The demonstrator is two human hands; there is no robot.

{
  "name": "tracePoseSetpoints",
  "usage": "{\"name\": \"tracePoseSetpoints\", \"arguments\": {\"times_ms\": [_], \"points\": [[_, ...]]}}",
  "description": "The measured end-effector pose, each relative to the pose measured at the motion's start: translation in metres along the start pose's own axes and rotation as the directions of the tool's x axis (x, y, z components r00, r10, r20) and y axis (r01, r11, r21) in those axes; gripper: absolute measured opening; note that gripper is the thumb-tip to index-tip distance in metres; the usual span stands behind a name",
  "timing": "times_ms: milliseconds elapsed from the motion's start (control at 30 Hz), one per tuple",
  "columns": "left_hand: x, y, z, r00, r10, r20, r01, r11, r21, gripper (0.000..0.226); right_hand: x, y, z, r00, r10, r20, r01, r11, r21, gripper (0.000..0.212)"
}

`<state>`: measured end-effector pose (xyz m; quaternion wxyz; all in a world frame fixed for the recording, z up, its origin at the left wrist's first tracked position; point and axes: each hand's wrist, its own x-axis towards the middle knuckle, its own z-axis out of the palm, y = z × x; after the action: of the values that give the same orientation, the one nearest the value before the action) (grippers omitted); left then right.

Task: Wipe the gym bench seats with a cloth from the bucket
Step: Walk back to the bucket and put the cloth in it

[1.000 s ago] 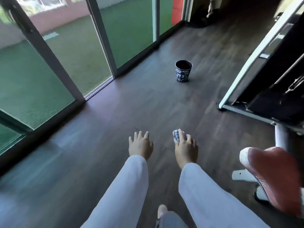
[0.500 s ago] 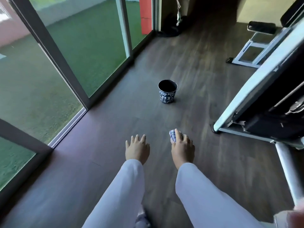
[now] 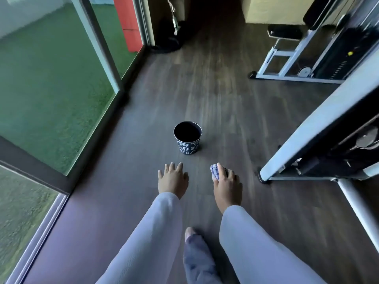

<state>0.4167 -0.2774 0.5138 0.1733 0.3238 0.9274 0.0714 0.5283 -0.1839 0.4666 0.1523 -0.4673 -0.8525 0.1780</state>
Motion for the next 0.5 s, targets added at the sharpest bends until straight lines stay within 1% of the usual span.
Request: {"name": "tracePoseSetpoints", "arguments": {"times_ms": [100,200,400,500], "points": [[0.072,0.001,-0.019,0.999,0.033,0.001,-0.033,0.999,0.004,0.045,0.069,-0.020,0.017,0.998,0.030,-0.052,-0.030,0.999,0.016,0.046],[0.137,-0.002,-0.035,0.998,0.055,0.001,-0.055,0.998,0.024,0.045,0.137,-0.048,0.032,0.995,0.008,-0.100,-0.008,1.000,0.003,0.046],[0.242,-0.012,-0.058,0.996,0.073,0.050,-0.075,0.997,0.034,0.046,0.232,-0.091,0.059,0.997,0.032,-0.076,-0.035,0.999,-0.036,0.044],[0.294,-0.013,-0.069,0.992,0.120,0.033,-0.121,0.991,0.049,0.046,0.276,-0.107,0.076,0.994,0.061,-0.091,-0.066,0.997,-0.047,0.046]]}}
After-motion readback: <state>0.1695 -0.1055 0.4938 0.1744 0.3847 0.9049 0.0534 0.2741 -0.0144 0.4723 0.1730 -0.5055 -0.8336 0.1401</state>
